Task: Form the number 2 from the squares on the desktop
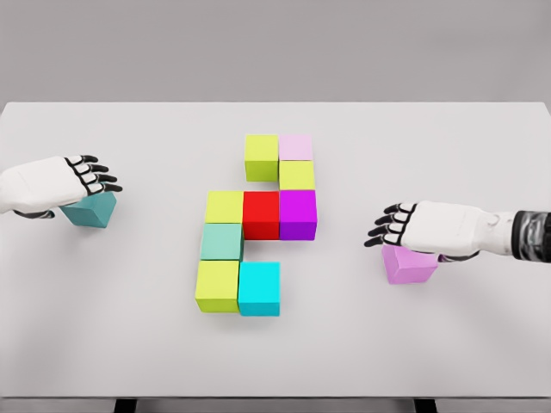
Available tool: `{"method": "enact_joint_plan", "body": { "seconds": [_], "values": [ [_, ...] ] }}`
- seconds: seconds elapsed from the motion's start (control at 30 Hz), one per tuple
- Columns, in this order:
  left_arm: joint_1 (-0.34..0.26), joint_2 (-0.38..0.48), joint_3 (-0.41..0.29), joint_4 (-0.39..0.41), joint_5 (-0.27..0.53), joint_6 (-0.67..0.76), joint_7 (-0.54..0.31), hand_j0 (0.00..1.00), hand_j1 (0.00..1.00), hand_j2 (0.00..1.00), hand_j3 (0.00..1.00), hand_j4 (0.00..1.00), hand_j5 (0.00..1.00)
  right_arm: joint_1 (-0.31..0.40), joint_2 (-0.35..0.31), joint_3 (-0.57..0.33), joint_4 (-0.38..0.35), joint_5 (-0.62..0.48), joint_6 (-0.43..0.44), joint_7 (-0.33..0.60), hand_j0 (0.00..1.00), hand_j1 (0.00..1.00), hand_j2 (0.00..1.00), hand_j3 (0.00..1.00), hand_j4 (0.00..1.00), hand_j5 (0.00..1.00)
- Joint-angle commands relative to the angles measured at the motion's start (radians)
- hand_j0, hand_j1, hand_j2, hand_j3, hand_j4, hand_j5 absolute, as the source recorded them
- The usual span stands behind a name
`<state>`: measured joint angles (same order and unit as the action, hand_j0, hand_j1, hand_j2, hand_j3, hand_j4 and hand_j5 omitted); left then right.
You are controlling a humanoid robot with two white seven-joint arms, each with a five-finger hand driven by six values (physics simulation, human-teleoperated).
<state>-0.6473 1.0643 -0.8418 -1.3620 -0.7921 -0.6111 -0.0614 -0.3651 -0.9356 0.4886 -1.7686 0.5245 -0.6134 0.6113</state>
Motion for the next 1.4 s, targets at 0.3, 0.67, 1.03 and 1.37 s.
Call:
{"method": "enact_joint_plan", "body": {
  "seconds": [0.3,0.67,1.03,1.37],
  "values": [
    [-0.003,-0.021,-0.005,0.011,0.001,0.000,0.000,1.00,1.00,1.00,1.00,1.00,1.00,0.014,0.017,0.004,0.000,0.026,0.003,0.000,0.99,0.99,0.99,0.99,0.99,0.99],
    [-0.008,-0.037,-0.019,0.031,-0.004,0.000,-0.002,1.00,1.00,1.00,1.00,1.00,1.00,0.023,0.017,0.004,0.000,0.042,0.003,0.000,0.96,0.96,0.96,0.96,0.96,0.96],
    [-0.011,-0.035,-0.019,0.031,-0.009,0.000,-0.023,0.69,0.69,0.69,0.69,0.69,0.69,0.026,0.017,0.004,0.000,0.048,0.003,0.000,0.82,0.82,0.82,0.82,0.82,0.82],
    [-0.014,-0.035,-0.019,0.031,0.002,0.000,-0.023,0.68,0.68,0.68,0.68,0.68,0.68,-0.002,0.018,0.002,0.000,0.039,0.003,0.000,0.79,0.79,0.79,0.79,0.79,0.79]
  ]
}}
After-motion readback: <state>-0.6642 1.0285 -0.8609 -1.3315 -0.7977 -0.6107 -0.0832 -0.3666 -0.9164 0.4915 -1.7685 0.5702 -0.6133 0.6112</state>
